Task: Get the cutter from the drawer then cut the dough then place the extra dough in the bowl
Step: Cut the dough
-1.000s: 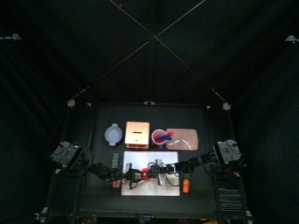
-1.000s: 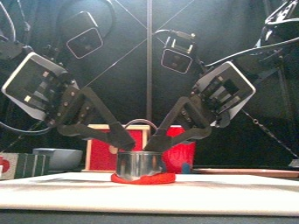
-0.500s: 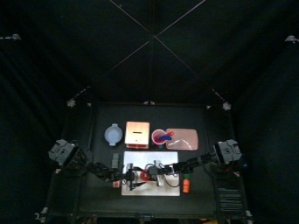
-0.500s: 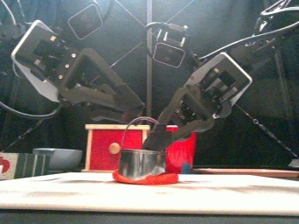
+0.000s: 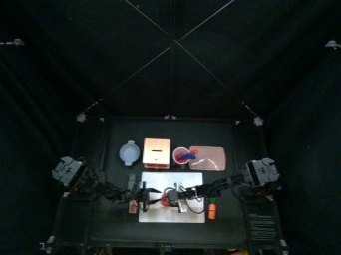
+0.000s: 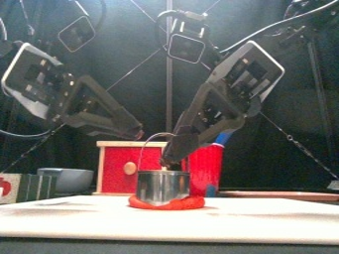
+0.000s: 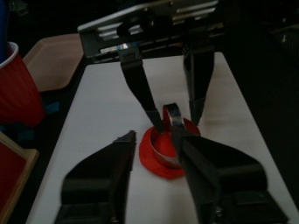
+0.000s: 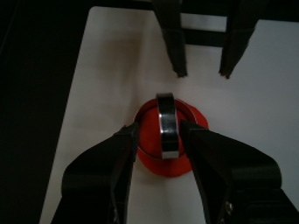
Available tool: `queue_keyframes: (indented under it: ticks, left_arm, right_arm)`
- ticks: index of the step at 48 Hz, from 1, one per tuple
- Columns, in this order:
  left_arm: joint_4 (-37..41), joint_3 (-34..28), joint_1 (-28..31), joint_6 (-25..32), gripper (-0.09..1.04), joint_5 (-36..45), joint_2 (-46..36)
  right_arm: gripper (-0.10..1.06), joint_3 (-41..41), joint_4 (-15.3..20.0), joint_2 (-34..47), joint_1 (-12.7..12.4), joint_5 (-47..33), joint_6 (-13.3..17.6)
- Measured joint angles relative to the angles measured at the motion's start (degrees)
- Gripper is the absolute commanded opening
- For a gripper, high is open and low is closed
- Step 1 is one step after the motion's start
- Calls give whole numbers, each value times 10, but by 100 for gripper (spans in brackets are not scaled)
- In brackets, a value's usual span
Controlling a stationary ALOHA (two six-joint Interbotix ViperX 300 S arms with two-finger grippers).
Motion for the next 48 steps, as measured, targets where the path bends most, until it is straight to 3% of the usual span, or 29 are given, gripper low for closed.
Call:
queue_keyframes:
  ticks: [20,48]
  left_arm:
    - [-4,-22,28,-1,53,39,56]
    - [10,-47,37,-2,53,89,57]
  right_arm:
    - [80,-40,-8,-1,-14,73,3]
    - [80,-44,-14,9,-14,78,2]
